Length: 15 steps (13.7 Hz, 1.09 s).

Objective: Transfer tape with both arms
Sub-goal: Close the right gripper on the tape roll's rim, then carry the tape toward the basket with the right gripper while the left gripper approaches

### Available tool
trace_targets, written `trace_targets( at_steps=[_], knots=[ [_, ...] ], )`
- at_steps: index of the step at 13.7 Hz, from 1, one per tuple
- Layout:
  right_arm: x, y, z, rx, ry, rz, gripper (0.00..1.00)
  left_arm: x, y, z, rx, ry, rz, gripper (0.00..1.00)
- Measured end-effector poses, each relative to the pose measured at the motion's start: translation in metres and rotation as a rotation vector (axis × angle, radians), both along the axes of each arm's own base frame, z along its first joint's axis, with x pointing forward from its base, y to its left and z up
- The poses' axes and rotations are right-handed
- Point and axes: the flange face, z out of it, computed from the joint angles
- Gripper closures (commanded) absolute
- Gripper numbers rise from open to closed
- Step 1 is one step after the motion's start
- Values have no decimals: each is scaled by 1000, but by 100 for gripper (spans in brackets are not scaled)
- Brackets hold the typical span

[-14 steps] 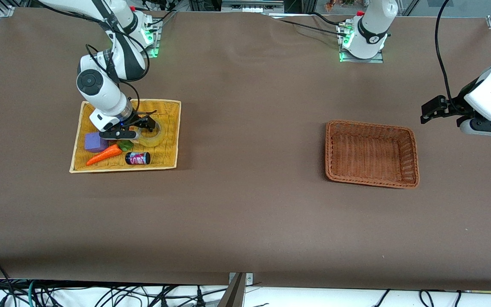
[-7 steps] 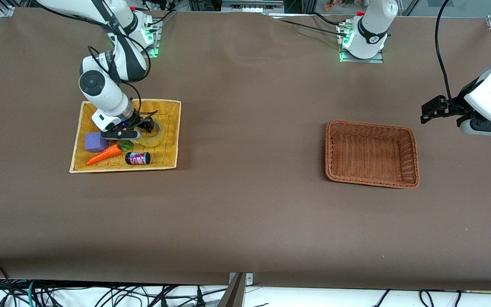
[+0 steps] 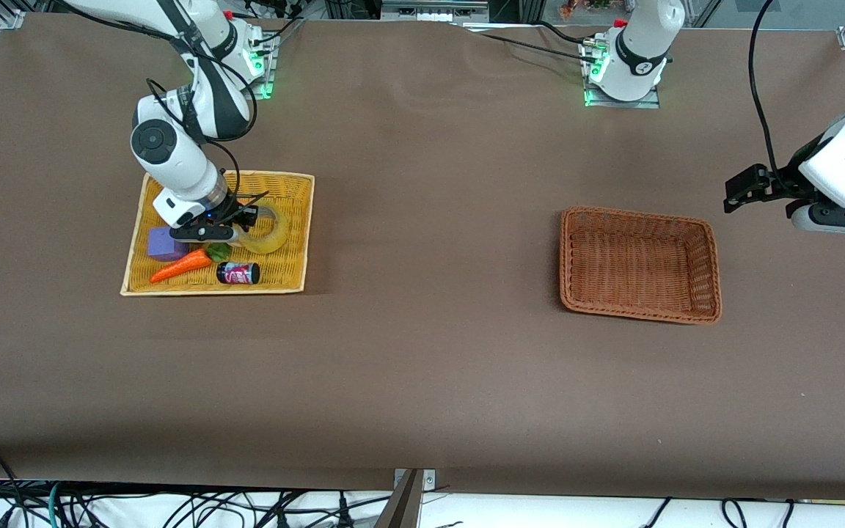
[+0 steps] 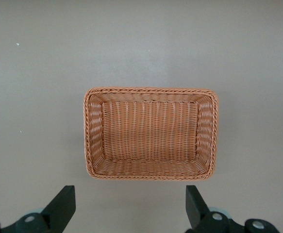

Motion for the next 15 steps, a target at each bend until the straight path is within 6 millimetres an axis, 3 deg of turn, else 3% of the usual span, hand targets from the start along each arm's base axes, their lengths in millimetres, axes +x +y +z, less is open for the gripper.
trace_targets(
  at_steps=[3, 5, 7, 9, 11, 13, 15],
  knots=[
    [29, 28, 67, -20, 12, 8, 100, 0, 0, 0, 0, 0, 0, 0],
    [42, 77, 113, -13, -2, -45, 100, 0, 0, 0, 0, 0, 0, 0],
    [44, 146, 141, 10, -12, -106, 100, 0, 0, 0, 0, 0, 0, 0],
    [40, 220, 141, 46, -7, -159, 100, 0, 1, 0, 0, 1, 1, 0],
    [35, 289, 123, 71, 6, -220, 100, 0, 1, 0, 0, 1, -4, 0],
    [32, 340, 98, 81, 21, -276, 100, 0, 1, 0, 0, 2, -5, 0],
    [29, 376, 68, 86, 48, -313, 100, 0, 2, -1, 0, 3, -5, 0]
  ],
)
